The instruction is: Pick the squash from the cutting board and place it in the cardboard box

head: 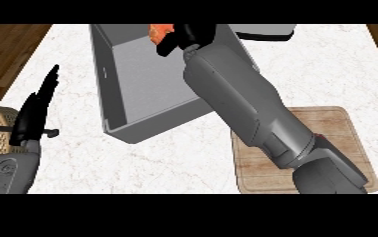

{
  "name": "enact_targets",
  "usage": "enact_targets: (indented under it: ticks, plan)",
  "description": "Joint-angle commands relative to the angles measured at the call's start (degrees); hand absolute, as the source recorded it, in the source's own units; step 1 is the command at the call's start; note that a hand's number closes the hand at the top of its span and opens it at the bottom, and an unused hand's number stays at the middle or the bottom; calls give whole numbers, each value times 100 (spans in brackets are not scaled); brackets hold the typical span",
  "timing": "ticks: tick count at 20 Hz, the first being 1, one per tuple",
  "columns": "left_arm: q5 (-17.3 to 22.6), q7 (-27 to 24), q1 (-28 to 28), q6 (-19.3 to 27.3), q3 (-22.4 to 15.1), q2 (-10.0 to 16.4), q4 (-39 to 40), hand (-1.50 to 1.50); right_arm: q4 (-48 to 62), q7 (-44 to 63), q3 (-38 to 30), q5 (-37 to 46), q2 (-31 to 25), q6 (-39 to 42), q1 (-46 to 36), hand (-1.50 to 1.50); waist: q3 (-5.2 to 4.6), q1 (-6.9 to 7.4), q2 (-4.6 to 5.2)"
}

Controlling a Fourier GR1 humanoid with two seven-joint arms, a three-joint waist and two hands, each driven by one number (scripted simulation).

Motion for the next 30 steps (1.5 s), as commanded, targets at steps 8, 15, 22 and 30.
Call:
enact_targets:
  ticks: [8,15,22,30]
  plan:
    - [-63,32,-378,-72,-57,18,60,0,1094,-233,-365,-1093,0,-538,-132,-150,3,286,114]
    - [-71,200,-453,-87,-146,-126,78,0,1249,-1173,-356,-1291,0,-1243,-49,-150,10,249,107]
    - [-110,151,-210,-2,-94,-115,14,0,922,-2092,-762,-1653,0,-2492,27,-150,21,33,10]
    - [51,-173,165,-4,286,90,62,0,513,-3180,-1414,-2467,0,-2513,280,-150,16,-297,-85]
